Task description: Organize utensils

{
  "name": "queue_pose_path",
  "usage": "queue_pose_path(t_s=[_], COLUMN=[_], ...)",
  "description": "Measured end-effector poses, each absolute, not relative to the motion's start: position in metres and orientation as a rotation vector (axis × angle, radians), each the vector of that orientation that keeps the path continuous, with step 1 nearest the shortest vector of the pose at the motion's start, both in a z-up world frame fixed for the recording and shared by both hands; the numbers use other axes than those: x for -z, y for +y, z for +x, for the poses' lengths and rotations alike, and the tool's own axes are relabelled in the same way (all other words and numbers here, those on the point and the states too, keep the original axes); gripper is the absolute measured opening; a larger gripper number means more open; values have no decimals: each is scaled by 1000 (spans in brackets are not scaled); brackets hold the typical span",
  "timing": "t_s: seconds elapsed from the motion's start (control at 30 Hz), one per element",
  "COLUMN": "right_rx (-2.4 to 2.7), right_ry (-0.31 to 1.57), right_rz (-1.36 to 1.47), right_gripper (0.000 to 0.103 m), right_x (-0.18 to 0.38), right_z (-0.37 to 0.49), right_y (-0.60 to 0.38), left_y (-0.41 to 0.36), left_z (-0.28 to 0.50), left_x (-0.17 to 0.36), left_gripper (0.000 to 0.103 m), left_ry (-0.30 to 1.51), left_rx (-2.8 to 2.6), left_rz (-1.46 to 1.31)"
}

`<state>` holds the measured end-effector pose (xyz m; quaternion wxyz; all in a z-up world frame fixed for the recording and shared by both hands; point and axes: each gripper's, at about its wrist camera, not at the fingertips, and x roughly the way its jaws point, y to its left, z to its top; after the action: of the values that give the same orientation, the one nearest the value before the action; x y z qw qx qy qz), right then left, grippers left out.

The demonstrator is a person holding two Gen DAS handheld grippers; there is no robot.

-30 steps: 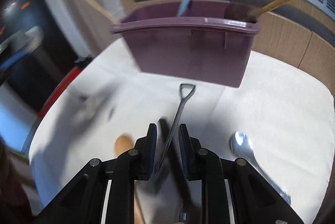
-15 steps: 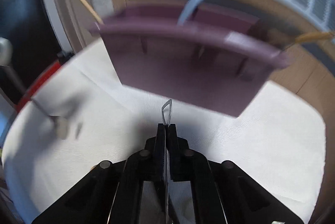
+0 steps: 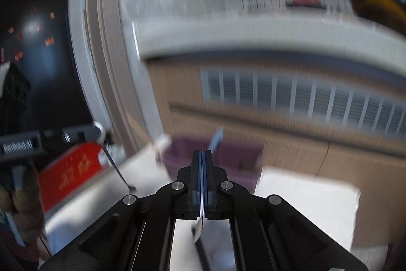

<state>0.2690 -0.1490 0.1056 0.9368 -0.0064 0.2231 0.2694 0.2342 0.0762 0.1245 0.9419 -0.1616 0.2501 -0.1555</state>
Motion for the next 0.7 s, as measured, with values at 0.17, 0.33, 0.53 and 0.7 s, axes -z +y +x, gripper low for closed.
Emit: queue_pose_path(t_s=[0.17,0.33,0.53,0.7], right_rx=[-534,-555,-785,-672], right_ry=[323,358,621,821], right_rz=[-38,-102,-156,-196], right_gripper=[0,1,19,19], right_x=[-168,-182,-96,-20], right_z=[282,288,294,310], right_y=[-145,-138,-137,-148], left_y=[72,71,70,77], left_z=[254,266,261,255], left_x=[-167,-173,-132,-89], left_gripper=[22,22,22,22], left_ry=[439,418,499,579], left_rx=[350,377,387,352], left_rz=[-308,-316,-329,-346])
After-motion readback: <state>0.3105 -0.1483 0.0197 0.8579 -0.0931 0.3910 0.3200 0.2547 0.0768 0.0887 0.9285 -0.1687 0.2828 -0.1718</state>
